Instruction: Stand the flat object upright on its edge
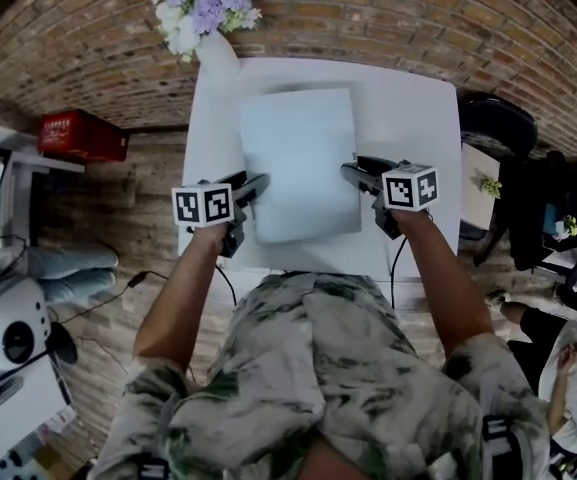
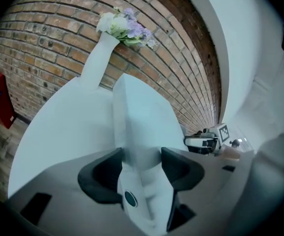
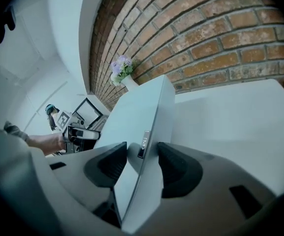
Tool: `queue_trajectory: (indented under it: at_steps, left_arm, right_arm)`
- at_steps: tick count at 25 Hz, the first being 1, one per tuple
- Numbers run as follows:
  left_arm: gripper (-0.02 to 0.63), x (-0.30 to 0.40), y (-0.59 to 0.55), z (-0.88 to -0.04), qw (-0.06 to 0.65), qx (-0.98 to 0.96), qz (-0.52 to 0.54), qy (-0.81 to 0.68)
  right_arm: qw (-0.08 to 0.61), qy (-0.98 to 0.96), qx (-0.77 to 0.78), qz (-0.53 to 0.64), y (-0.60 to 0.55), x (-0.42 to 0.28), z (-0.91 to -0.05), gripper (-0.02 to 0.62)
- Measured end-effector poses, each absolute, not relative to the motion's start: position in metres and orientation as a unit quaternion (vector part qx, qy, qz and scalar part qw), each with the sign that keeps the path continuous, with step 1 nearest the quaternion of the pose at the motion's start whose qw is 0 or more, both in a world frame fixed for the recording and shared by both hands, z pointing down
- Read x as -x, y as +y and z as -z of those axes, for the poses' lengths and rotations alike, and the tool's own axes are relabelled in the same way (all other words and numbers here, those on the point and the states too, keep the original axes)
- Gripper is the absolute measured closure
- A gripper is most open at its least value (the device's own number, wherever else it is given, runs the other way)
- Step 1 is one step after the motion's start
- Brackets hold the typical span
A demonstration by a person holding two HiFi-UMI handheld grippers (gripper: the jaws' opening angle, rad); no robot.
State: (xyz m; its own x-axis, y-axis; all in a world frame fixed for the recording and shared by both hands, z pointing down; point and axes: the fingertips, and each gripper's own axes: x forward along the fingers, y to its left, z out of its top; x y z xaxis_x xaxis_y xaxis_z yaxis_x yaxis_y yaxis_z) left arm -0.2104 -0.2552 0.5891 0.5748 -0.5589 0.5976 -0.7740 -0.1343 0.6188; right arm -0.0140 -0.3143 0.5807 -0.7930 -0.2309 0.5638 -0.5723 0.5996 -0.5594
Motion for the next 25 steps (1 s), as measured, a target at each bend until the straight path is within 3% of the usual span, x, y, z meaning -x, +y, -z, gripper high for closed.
queue_trajectory:
  at_steps: [25]
  left_arm:
    - [0.345,0.18,-0.342,-0.522,0.344,-0.812,-0.162,-0.444]
  right_arm:
    - [0.199,-0.913,-0.283,-0.216,-0.381,-0.017,-0.499,0.391]
